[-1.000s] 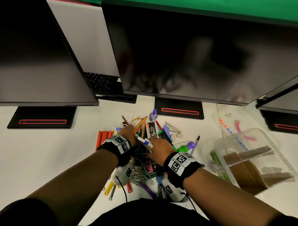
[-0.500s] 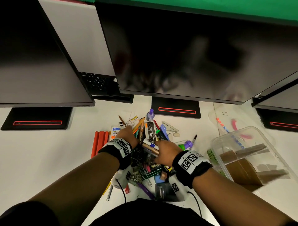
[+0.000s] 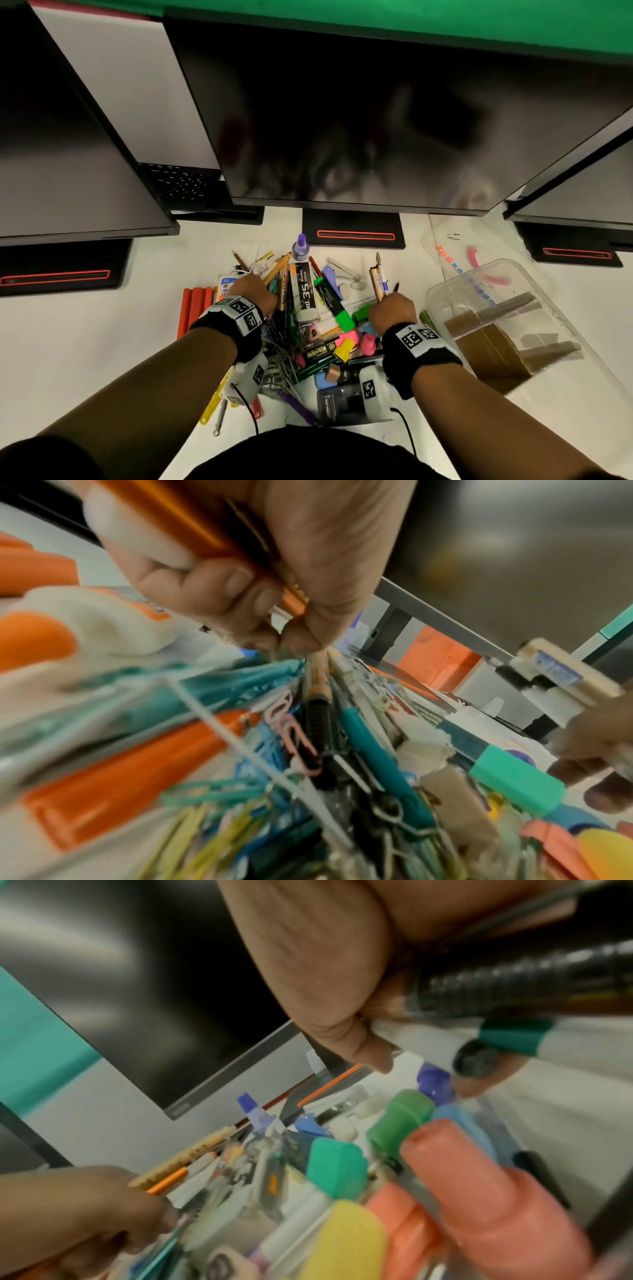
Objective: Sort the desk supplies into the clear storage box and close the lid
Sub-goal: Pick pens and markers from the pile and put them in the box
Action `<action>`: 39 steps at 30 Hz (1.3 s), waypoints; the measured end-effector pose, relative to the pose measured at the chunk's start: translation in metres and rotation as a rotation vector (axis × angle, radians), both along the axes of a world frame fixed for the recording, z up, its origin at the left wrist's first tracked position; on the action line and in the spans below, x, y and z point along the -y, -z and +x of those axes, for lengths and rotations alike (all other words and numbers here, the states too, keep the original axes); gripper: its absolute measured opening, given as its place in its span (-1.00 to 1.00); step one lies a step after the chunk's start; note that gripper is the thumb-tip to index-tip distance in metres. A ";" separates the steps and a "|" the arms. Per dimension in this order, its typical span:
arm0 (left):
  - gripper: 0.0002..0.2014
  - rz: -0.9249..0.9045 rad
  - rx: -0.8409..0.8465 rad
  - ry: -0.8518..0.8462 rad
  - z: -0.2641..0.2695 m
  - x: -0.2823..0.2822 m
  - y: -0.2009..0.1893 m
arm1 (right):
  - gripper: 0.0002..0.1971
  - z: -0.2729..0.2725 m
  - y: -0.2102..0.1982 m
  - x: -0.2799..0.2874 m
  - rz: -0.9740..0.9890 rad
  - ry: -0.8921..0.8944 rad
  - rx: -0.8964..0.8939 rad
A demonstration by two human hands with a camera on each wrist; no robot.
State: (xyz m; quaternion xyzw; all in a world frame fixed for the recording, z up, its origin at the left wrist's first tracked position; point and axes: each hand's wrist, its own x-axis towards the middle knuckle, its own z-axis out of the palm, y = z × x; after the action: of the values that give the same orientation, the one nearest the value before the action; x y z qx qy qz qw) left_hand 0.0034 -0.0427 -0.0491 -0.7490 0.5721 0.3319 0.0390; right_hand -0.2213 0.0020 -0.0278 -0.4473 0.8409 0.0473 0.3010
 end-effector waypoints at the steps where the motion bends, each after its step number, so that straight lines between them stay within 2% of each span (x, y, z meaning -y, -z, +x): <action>1: -0.74 0.000 0.020 0.012 0.001 0.000 0.000 | -0.65 -0.001 0.003 0.002 0.003 -0.006 -0.041; 7: -0.73 -0.051 0.034 0.062 0.004 -0.003 0.005 | -0.69 -0.003 0.008 0.005 0.030 -0.054 -0.135; 15: -0.73 -0.077 0.151 0.261 0.001 -0.008 0.005 | -0.73 -0.004 0.010 0.005 0.017 0.028 -0.059; 21: -0.77 -0.104 0.230 0.383 -0.012 -0.014 0.006 | -0.65 0.002 -0.012 0.008 -0.184 0.093 0.043; 30: -0.74 -0.037 0.185 0.304 -0.007 -0.008 0.002 | -0.69 0.007 -0.057 -0.002 -0.397 0.158 0.326; 34: -0.69 0.006 0.175 0.257 0.005 -0.001 -0.007 | -0.80 -0.016 -0.079 -0.007 -0.544 0.350 0.468; 36: -0.70 0.003 0.198 0.262 0.012 0.004 -0.009 | -0.92 -0.036 -0.084 -0.011 -0.606 0.528 0.581; 39: -0.72 -0.014 0.214 0.268 0.013 0.008 -0.018 | -0.90 -0.070 -0.086 -0.017 -0.626 0.785 0.661</action>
State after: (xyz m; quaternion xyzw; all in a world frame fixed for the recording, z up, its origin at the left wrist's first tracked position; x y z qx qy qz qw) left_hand 0.0160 -0.0504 -0.0311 -0.6972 0.6619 0.2381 0.1383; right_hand -0.2915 0.0191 0.0578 -0.1619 0.7791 -0.4588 0.3954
